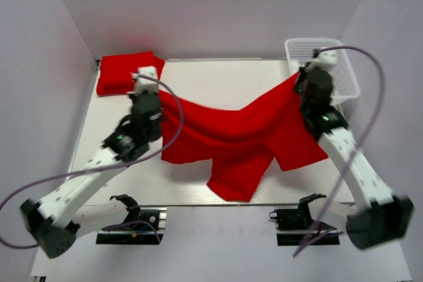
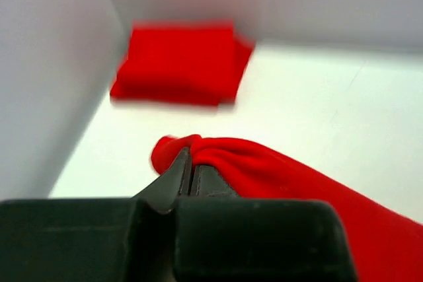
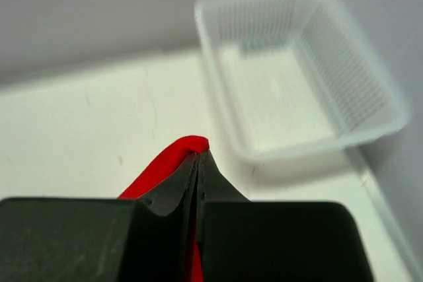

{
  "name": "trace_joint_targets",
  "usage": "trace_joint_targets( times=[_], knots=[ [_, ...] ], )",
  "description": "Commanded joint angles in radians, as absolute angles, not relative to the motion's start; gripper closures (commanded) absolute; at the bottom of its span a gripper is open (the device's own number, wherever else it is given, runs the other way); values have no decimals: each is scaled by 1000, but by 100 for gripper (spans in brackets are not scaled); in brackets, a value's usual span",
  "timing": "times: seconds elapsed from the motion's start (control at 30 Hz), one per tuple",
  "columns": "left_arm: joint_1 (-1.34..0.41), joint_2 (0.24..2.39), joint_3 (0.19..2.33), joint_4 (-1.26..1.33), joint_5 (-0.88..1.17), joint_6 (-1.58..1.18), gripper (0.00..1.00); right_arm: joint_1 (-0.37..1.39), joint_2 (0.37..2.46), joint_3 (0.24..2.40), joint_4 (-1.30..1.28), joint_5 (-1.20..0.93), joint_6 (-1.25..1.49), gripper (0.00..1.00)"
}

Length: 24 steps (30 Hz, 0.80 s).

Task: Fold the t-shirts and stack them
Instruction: Flatten out the tshirt

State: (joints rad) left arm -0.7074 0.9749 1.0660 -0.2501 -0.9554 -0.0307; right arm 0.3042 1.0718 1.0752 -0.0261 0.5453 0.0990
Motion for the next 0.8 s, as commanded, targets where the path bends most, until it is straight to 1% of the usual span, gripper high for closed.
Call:
trace_joint_targets(
  times=[0.0,0.03,0.1,0.17,0.2,0.23,0.27,0.3,0.33,0.43,0.5,0.53,0.6,0.77],
  knots=[
    [-654,1060,942,-230,-984,-233,100,296,1252,1029,34,506,253,100],
    [-635,1096,924,-198,-961,-233,100,296,1293,1037,37,496,253,100],
    [-580,1240,923,-198,-898,-274,100,291,1449,1084,12,474,250,100],
    [-542,1348,968,-222,-846,-302,100,293,1551,1149,-27,463,252,100],
    [-504,1449,1013,-232,-829,-311,100,290,1584,1207,-35,462,244,100],
    [-485,1497,1035,-232,-816,-311,100,285,1662,1225,-43,465,235,100],
    [-467,1538,1055,-232,-789,-321,100,287,1683,1242,-52,466,227,100],
    [-447,1577,1098,-232,-776,-321,100,285,1710,1305,-60,468,226,100],
    [-408,1645,1117,-232,-764,-331,100,279,1777,1327,-83,472,221,100],
    [-336,1733,1201,-250,-704,-341,100,275,1876,1417,-113,477,218,100],
    [-296,1839,1302,-261,-683,-331,100,272,1940,1480,-132,483,213,100],
    [-282,1839,1302,-261,-670,-331,100,272,1940,1495,-132,483,213,100],
    [-259,1906,1390,-272,-641,-331,100,272,1994,1537,-146,498,207,100],
    [-216,2006,1521,-249,-494,-264,100,265,2075,1638,-170,538,192,100]
  ],
)
